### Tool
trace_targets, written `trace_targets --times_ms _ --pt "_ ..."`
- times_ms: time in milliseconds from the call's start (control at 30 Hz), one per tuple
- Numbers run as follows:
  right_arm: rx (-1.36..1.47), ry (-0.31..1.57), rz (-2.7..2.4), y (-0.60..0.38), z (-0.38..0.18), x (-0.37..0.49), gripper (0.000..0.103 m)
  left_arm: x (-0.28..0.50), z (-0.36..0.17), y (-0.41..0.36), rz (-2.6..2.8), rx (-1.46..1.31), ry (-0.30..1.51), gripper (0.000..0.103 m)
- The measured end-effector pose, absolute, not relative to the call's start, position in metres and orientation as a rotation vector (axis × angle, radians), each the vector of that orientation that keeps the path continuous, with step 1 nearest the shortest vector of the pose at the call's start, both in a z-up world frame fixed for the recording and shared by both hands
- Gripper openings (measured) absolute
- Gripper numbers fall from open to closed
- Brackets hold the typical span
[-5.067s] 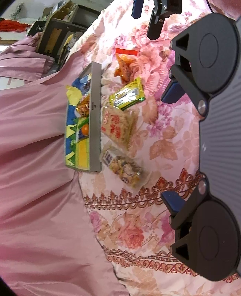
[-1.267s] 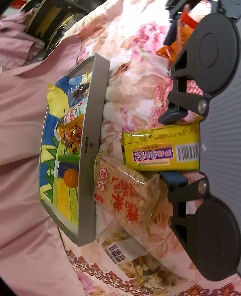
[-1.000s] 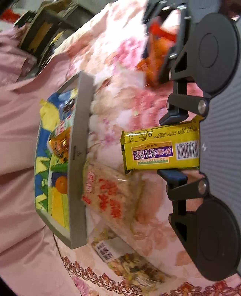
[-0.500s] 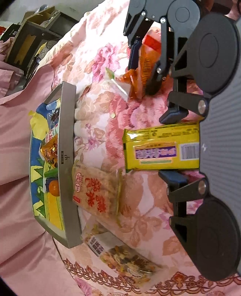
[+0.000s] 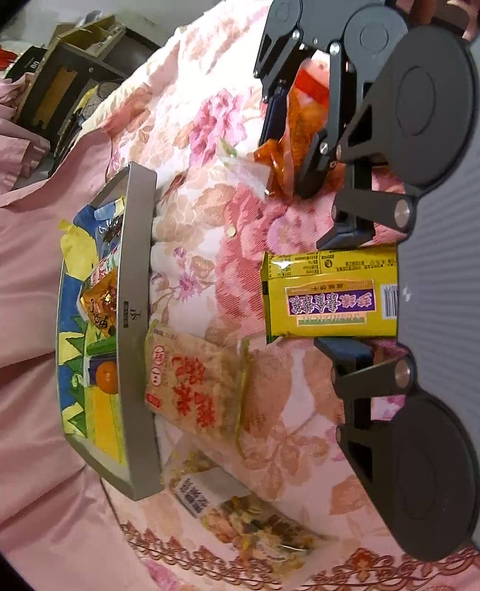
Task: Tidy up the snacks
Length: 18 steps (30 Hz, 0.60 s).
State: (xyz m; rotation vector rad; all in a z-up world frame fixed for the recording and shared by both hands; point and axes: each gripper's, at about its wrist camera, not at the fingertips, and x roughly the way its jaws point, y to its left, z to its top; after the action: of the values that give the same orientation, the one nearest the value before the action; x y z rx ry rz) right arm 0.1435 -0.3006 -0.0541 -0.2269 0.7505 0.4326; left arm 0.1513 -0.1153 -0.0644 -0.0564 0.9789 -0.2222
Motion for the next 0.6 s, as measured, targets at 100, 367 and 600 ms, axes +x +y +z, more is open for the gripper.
trace_targets --times_ms 100,367,600 --pt "-0.256 0.748 0.433 -0.298 -0.052 0.138 0.053 0.141 -0.063 -0.112 -0.243 -0.067 0.987 0.053" --pt "-0.294 0.704 0.443 -0.288 -0.042 0.119 0.052 0.119 -0.055 -0.094 -0.261 -0.144 0.995 0.053" --pt "-0.322 0.668 0.477 -0.270 -0.036 0.097 0.052 0.100 -0.049 -0.076 -0.273 -0.212 0.981 0.053"
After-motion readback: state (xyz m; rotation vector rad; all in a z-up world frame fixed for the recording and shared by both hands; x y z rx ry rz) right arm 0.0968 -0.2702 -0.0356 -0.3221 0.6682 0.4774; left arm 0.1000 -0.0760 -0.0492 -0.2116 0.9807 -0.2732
